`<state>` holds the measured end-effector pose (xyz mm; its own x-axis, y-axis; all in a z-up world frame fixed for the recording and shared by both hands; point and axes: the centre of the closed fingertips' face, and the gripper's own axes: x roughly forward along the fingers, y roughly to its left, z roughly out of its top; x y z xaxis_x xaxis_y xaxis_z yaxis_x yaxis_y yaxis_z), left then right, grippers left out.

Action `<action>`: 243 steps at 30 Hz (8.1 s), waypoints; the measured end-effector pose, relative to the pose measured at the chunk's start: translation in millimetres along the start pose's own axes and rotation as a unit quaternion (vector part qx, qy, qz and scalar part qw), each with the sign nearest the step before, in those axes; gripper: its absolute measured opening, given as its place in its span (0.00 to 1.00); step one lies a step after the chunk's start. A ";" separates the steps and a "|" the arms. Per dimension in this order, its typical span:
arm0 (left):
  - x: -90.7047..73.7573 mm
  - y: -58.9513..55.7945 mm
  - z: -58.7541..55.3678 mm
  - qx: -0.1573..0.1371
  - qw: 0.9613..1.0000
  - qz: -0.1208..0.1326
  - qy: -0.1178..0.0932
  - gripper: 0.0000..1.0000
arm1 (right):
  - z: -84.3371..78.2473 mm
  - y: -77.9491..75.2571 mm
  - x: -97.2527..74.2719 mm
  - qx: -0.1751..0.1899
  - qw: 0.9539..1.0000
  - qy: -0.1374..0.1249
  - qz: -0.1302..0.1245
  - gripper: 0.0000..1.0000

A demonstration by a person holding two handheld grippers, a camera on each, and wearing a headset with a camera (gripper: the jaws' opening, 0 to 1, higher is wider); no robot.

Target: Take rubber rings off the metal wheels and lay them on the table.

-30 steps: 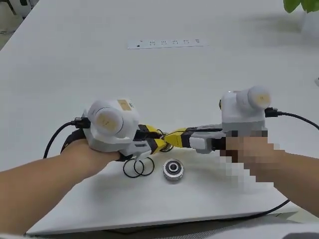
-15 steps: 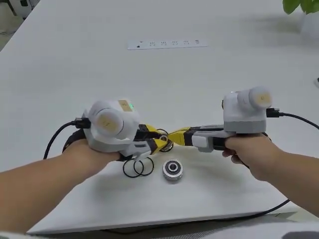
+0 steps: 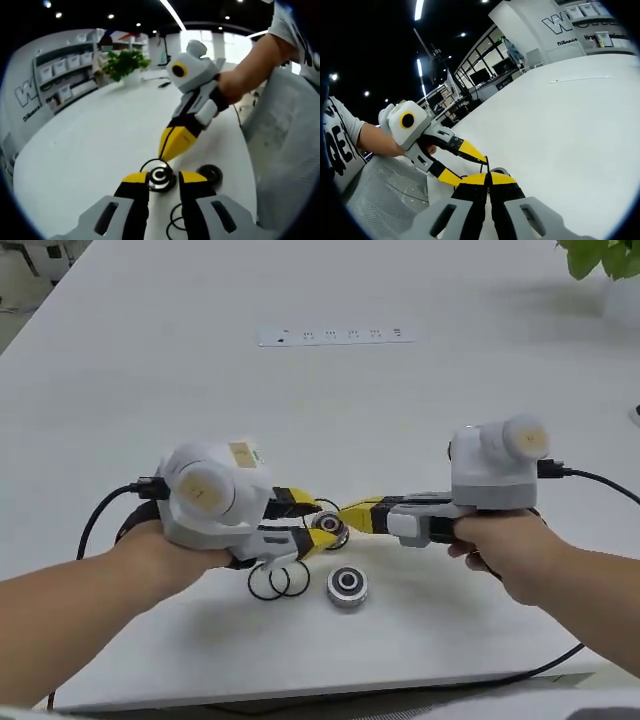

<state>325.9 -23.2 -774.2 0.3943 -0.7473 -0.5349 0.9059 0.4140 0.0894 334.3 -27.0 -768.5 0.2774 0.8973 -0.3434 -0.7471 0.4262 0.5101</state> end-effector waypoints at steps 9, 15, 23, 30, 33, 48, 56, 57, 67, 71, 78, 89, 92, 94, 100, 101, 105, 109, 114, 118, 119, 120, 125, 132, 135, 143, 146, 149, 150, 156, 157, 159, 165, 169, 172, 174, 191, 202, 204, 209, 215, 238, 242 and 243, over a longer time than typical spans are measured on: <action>-16.5 -3.1 10.2 0.000 1.000 -0.003 -0.019 0.31 | 4.6 5.4 -1.1 -0.002 1.000 -0.002 0.005 0.00; -25.9 -4.6 18.0 -0.010 1.000 -0.001 -0.028 0.38 | 7.3 10.2 -1.5 -0.005 1.000 -0.003 0.009 0.00; -37.7 -6.3 28.2 -0.013 0.999 -0.001 -0.041 0.47 | 13.8 17.0 -3.3 -0.007 1.000 -0.012 0.015 0.00; -45.6 -4.8 31.4 -0.018 0.999 0.002 -0.047 0.54 | 19.2 21.8 -4.7 -0.008 1.000 -0.018 0.019 0.00; -49.0 -3.4 32.6 -0.020 0.999 0.004 -0.050 0.56 | 21.1 24.0 -4.7 -0.008 1.000 -0.019 0.022 0.00; -65.5 -2.2 30.1 -0.022 0.998 0.007 -0.053 0.68 | 26.2 31.3 -4.7 -0.007 0.999 -0.021 0.032 0.00; -74.9 -2.3 25.5 -0.025 0.998 0.011 -0.052 0.74 | 28.1 35.7 -3.8 -0.004 0.999 -0.021 0.037 0.00; -75.3 -2.5 25.2 -0.025 0.998 0.011 -0.052 0.74 | 28.2 36.6 -3.6 -0.004 0.999 -0.021 0.038 0.00; -85.3 -4.9 18.7 -0.026 0.998 0.010 -0.050 0.79 | 27.9 42.5 -0.8 -0.002 0.999 -0.016 0.045 0.00; -88.8 -4.5 13.5 -0.028 0.998 0.011 -0.046 0.81 | 25.0 44.8 1.1 -0.001 0.999 -0.010 0.048 0.00; -93.7 -3.8 5.2 -0.032 0.998 0.014 -0.043 0.83 | 18.5 48.6 6.5 0.003 0.998 0.003 0.055 0.00; -98.9 -4.5 -4.0 -0.038 0.998 0.016 -0.039 0.84 | 8.0 56.5 17.0 0.004 0.997 0.027 0.068 0.00; -100.4 -4.2 -6.6 -0.039 0.998 0.017 -0.038 0.84 | 5.3 57.9 19.7 0.004 0.997 0.033 0.071 0.00; -101.7 -4.1 -8.4 -0.040 0.998 0.019 -0.037 0.84 | 3.5 58.6 21.5 0.004 0.997 0.037 0.072 0.00; -105.0 -3.9 -12.2 -0.043 0.998 0.020 -0.036 0.85 | -1.8 56.7 27.3 0.004 0.996 0.048 0.076 0.00; -105.3 -3.7 -12.9 -0.043 0.998 0.020 -0.036 0.85 | -2.4 56.0 28.2 0.005 0.996 0.050 0.076 0.00; -106.3 -3.7 -15.9 -0.045 0.998 0.020 -0.034 0.86 | -5.3 55.4 31.9 0.004 0.995 0.056 0.078 0.00; -107.6 -3.3 -18.9 -0.046 0.998 0.021 -0.032 0.87 | -8.3 58.1 35.4 0.003 0.995 0.064 0.083 0.00; -109.6 -4.0 -22.8 -0.049 0.998 0.021 -0.029 0.88 | -12.8 60.1 40.7 0.002 0.994 0.073 0.087 0.00; -110.9 -4.9 -25.5 -0.048 0.998 0.021 -0.026 0.88 | -15.9 62.1 43.8 0.000 0.993 0.079 0.090 0.00; -111.1 -4.8 -26.0 -0.048 0.998 0.021 -0.025 0.88 | -17.0 62.3 44.9 0.001 0.993 0.081 0.091 0.00; -111.5 -4.8 -26.5 -0.049 0.998 0.021 -0.025 0.88 | -17.7 62.3 45.8 0.000 0.992 0.082 0.091 0.00; -112.9 -5.7 -28.4 -0.052 0.998 0.022 -0.024 0.88 | -22.8 62.4 49.5 -0.001 0.992 0.090 0.091 0.00; -114.1 -6.2 -30.6 -0.054 0.998 0.023 -0.023 0.88 | -27.6 62.6 53.4 -0.001 0.991 0.098 0.091 0.00; -114.5 -7.6 -30.9 -0.052 0.998 0.022 -0.021 0.88 | -29.5 64.0 55.6 -0.002 0.991 0.101 0.093 0.00; -116.7 -11.2 -32.5 -0.047 0.999 0.020 -0.014 0.89 | -33.9 65.9 62.1 -0.006 0.989 0.110 0.094 0.00; -117.4 -11.0 -32.6 -0.049 0.998 0.022 -0.015 0.89 | -35.5 65.8 63.6 -0.008 0.989 0.113 0.094 0.00; -118.1 -10.8 -33.2 -0.050 0.998 0.022 -0.015 0.89 | -37.8 64.9 65.4 -0.008 0.989 0.116 0.093 0.00; -118.3 -10.8 -33.5 -0.050 0.998 0.023 -0.014 0.89 | -38.5 64.6 66.1 -0.009 0.989 0.118 0.092 0.00; -117.1 -8.1 -40.0 -0.053 0.998 0.022 -0.012 0.89 | -40.3 65.4 70.4 -0.012 0.988 0.121 0.092 0.00; -116.9 -7.8 -40.8 -0.053 0.998 0.022 -0.012 0.89 | -40.5 65.2 70.9 -0.012 0.988 0.121 0.091 0.00; -116.4 -7.4 -42.4 -0.054 0.998 0.022 -0.011 0.89 | -41.8 64.8 72.5 -0.013 0.988 0.123 0.091 0.00; -116.0 -5.8 -45.9 -0.055 0.998 0.022 -0.009 0.89 | -45.3 62.4 75.5 -0.019 0.988 0.130 0.085 0.00; -116.2 -5.0 -47.5 -0.057 0.998 0.023 -0.009 0.88 | -46.5 61.1 75.8 -0.019 0.988 0.132 0.083 0.00; -116.0 -5.6 -48.5 -0.057 0.998 0.023 -0.007 0.88 | -47.2 60.1 75.9 -0.021 0.988 0.133 0.080 0.00; -116.0 -5.3 -48.4 -0.057 0.998 0.023 -0.007 0.88 | -47.1 59.8 76.3 -0.023 0.988 0.133 0.079 0.00; -116.3 -4.5 -50.4 -0.059 0.998 0.025 -0.004 0.88 | -48.9 59.1 79.4 -0.035 0.987 0.139 0.077 0.01; -116.3 -5.5 -49.3 -0.059 0.998 0.025 -0.003 0.88 | -48.7 59.8 78.4 -0.043 0.986 0.139 0.076 0.04; -116.6 -5.8 -48.5 -0.059 0.998 0.025 -0.004 0.88 | -47.9 59.7 78.3 -0.042 0.987 0.138 0.076 0.05; -117.8 -5.8 -47.1 -0.059 0.998 0.026 -0.004 0.88 | -46.5 59.4 77.9 -0.043 0.987 0.136 0.075 0.08; -118.2 -5.6 -46.6 -0.058 0.998 0.026 -0.004 0.87 | -42.8 61.0 75.5 -0.043 0.988 0.131 0.077 0.09; -120.1 -9.2 -24.8 -0.049 0.998 0.026 -0.010 0.87 | 1.3 57.9 46.5 -0.032 0.995 0.062 0.066 0.15; -120.2 -9.6 -21.8 -0.049 0.998 0.025 -0.011 0.87 | 8.9 57.3 39.7 -0.031 0.996 0.049 0.063 0.15; -120.2 -9.3 -20.8 -0.048 0.998 0.026 -0.012 0.87 | 10.7 56.9 38.1 -0.032 0.997 0.046 0.062 0.16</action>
<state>266.9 73.6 -728.3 0.4442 -0.7355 -0.5116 0.8658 0.4992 0.0341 308.8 32.7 -744.1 0.1267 0.9267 -0.3538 -0.8104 0.3024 0.5018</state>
